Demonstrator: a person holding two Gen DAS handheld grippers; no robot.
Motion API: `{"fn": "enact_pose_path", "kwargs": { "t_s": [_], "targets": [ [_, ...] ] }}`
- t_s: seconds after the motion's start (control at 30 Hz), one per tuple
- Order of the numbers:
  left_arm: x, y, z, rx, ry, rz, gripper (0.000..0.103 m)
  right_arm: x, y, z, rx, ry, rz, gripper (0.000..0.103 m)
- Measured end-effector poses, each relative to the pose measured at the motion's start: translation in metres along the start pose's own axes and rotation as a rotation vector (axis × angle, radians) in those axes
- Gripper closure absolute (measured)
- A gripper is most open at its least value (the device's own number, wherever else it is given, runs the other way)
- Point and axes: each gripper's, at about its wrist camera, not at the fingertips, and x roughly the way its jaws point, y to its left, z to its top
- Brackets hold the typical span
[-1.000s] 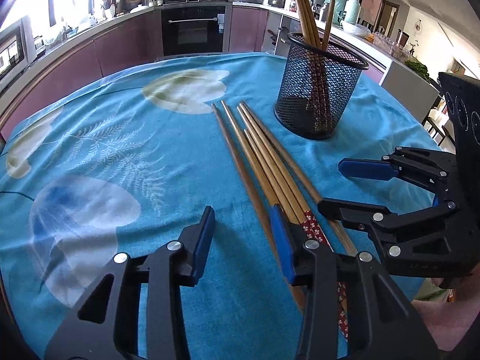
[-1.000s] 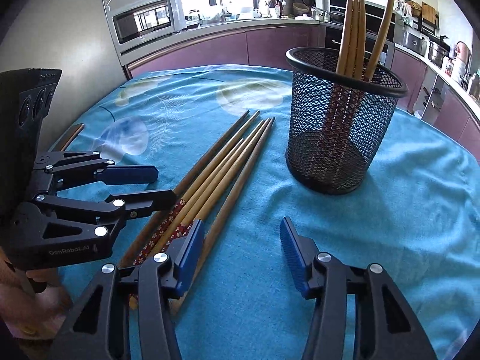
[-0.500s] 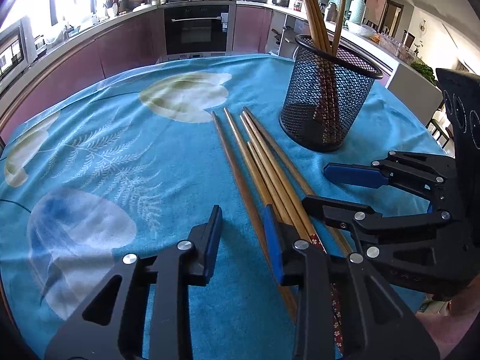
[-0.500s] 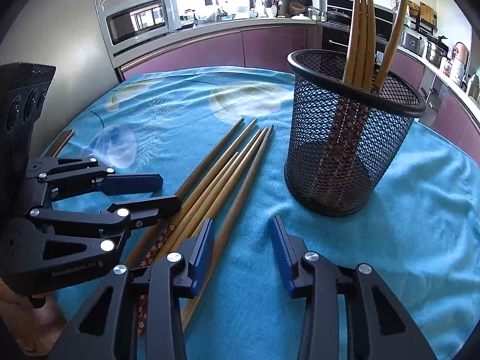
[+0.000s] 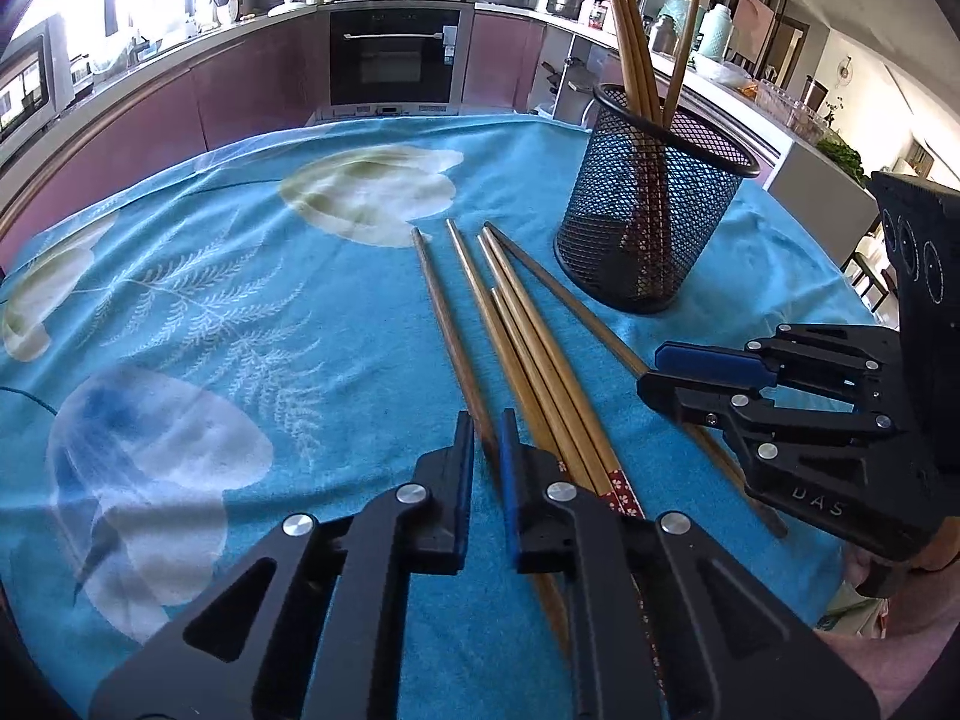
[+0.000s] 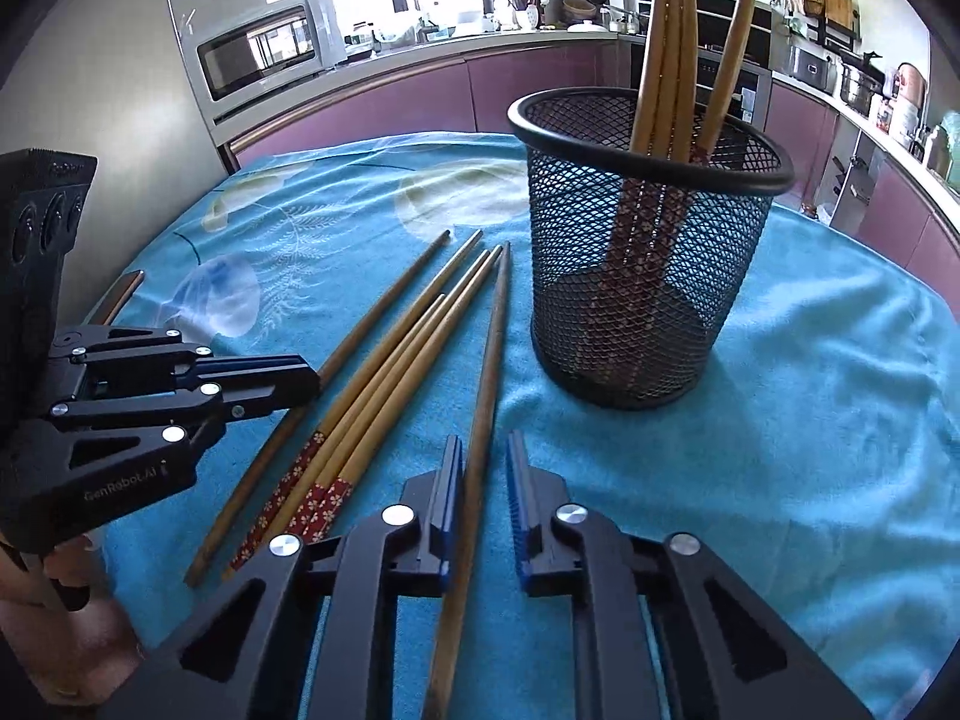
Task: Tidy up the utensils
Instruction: 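Grasp a chopstick from the pile with the right tool while the left tool grasps another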
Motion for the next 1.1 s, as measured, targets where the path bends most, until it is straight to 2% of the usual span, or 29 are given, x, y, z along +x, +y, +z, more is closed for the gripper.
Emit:
{"fn": "enact_pose_path", "kwargs": {
  "t_s": [0.2,0.4,0.63,0.73,0.87,1.1],
  "targets": [
    [0.014,-0.003,0.009,0.016,0.021,0.015,0.091,0.009,0.004,0.007,-0.023,-0.009,-0.021,0.083],
    [0.016,-0.005,0.010,0.002,0.005,0.032,0.092,0.008,-0.005,0.008,0.025,-0.020,0.004,0.096],
    [0.009,-0.003,0.007,-0.019,-0.013,0.035,0.095,-0.006,-0.012,0.003,0.063,-0.061,0.043,0.097],
    [0.000,-0.003,0.003,-0.018,-0.026,0.015,0.095,-0.015,-0.011,0.001,0.059,-0.083,0.086,0.097],
    [-0.009,-0.006,-0.004,0.011,-0.023,-0.013,0.095,-0.019,-0.004,0.000,0.019,-0.071,0.143,0.097],
    [-0.006,-0.008,-0.013,0.046,0.007,-0.031,0.095,-0.006,0.007,0.001,-0.022,-0.010,0.135,0.097]
  ]
}}
